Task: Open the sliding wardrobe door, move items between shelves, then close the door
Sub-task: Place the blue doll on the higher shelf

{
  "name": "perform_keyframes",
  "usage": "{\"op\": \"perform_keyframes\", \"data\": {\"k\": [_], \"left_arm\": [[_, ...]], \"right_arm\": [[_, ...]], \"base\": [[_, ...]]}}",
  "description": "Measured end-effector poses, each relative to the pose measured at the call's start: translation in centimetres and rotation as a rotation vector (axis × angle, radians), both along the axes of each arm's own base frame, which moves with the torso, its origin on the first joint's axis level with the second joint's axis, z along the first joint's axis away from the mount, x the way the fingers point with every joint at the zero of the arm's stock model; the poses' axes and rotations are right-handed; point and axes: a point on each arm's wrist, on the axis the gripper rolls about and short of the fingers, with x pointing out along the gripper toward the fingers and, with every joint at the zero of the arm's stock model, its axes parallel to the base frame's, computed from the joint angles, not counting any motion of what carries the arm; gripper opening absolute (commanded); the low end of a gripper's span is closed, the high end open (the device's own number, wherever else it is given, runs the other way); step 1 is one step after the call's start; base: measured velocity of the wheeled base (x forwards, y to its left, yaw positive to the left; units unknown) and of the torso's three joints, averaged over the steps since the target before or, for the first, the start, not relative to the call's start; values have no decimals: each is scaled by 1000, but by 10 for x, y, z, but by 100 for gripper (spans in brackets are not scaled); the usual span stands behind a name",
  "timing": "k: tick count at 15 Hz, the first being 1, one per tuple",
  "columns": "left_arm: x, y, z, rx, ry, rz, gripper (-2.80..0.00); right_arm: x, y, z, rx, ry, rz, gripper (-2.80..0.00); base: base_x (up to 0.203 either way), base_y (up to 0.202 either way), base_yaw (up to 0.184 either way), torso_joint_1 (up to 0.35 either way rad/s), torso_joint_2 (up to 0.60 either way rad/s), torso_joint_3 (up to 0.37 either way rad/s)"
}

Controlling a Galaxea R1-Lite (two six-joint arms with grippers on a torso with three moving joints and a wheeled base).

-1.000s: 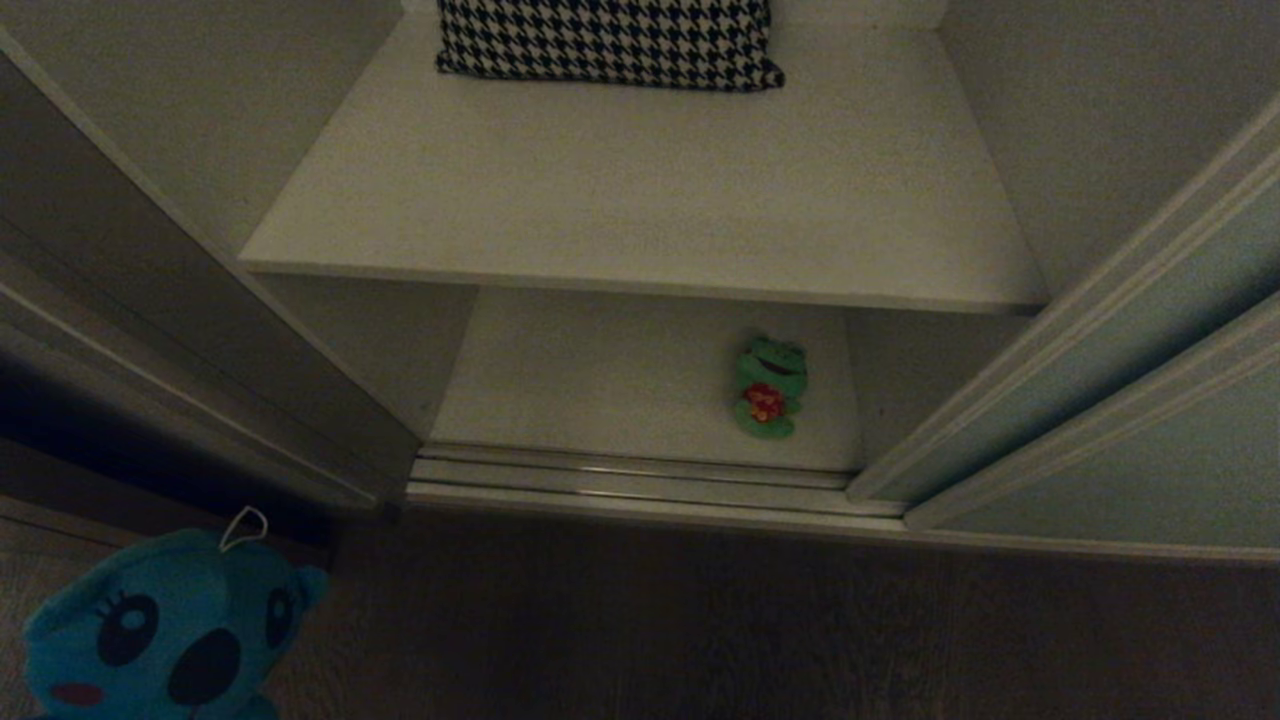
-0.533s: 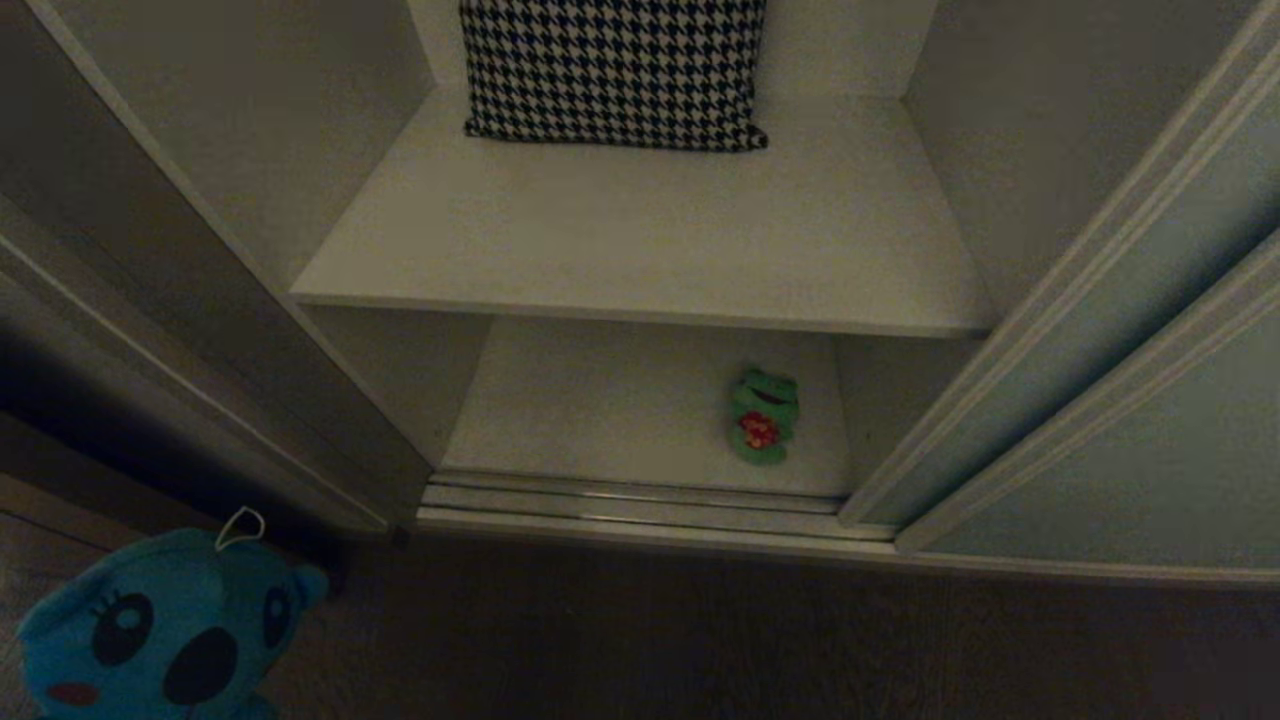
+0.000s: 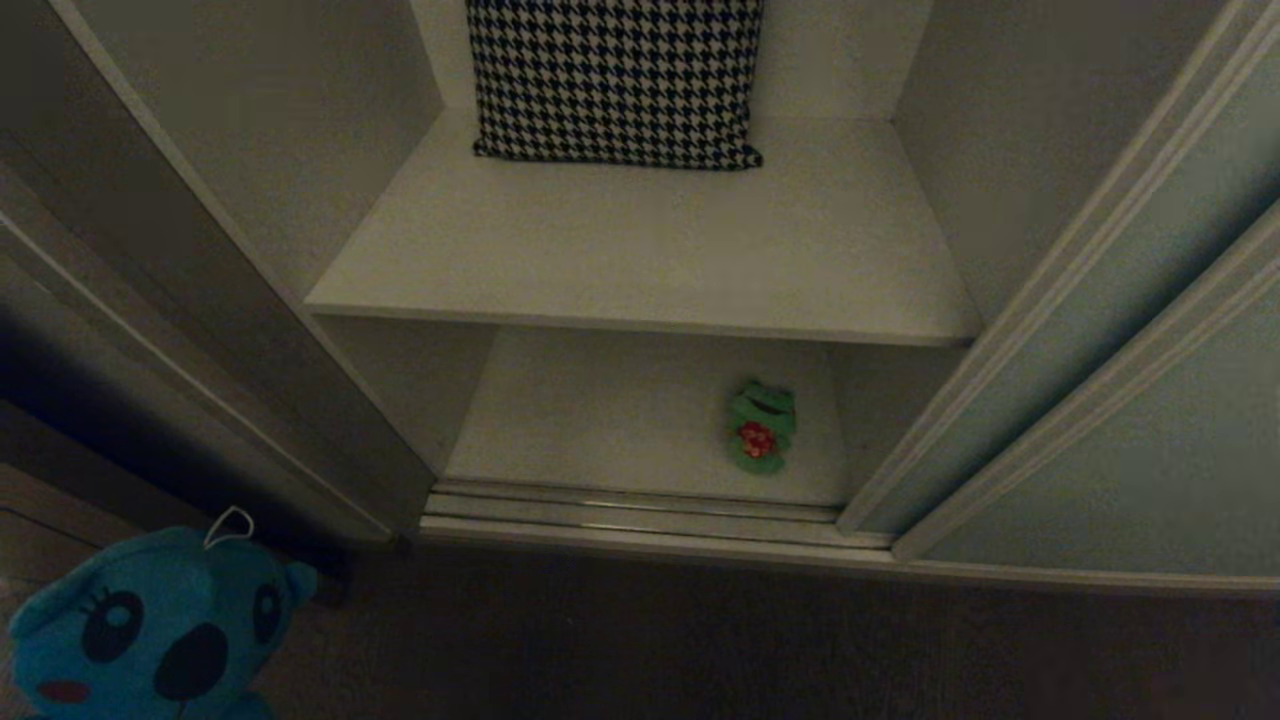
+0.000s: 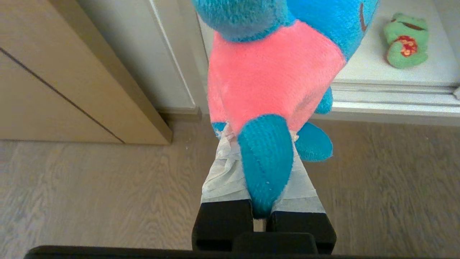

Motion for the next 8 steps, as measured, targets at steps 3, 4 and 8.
{"op": "perform_keyframes", "data": {"k": [3,4,8], "left_arm": [[-1,0,6,16,-46,7,-280],[-2,0,14,23,-92,7,-280],[-17,0,70,37,-251,3,-280]], "right_arm": [[0,0,0,0,0,0,-280],[0,0,0,0,0,0,-280],[0,0,0,0,0,0,-280]], "base": [[0,0,0,0,0,0],[0,0,0,0,0,0],[0,0,0,0,0,0]]}}
